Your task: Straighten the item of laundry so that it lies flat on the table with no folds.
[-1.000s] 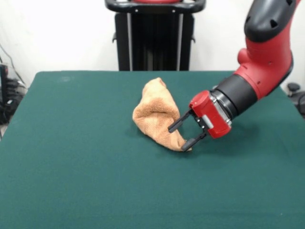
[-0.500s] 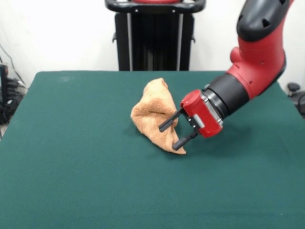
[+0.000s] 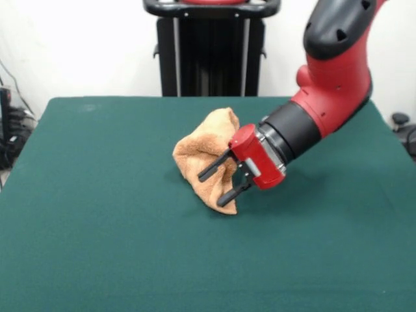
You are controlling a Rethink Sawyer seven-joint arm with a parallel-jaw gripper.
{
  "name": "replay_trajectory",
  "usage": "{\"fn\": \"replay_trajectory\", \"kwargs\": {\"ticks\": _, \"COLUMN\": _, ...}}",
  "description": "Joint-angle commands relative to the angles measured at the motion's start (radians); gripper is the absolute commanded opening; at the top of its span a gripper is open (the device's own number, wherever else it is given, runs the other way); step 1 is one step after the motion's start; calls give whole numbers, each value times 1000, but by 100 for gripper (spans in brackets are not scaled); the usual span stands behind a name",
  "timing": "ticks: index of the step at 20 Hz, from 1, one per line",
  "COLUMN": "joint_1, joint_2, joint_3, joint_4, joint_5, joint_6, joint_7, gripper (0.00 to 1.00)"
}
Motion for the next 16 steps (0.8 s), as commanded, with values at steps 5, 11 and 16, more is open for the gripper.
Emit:
{"fn": "replay_trajectory", "kwargs": {"ticks": 5, "joint_1": -36, "joint_2": 147, "joint_3": 114, "joint_4": -119, "joint_5": -38, "joint_6": -139, "joint_7": 82, "gripper": 100}}
{"fn": "replay_trajectory", "kwargs": {"ticks": 11, "joint_1": -65, "joint_2": 112, "joint_3": 159, "joint_4": -110, "joint_5": -123, "joint_6": -205, "joint_7": 20, "gripper": 100}}
{"fn": "replay_trajectory", "kwargs": {"ticks": 16, "joint_1": -76, "joint_2": 89, "joint_3": 189, "joint_4": -110, "joint_5": -176, "joint_6": -207, "joint_7": 14, "gripper": 100}}
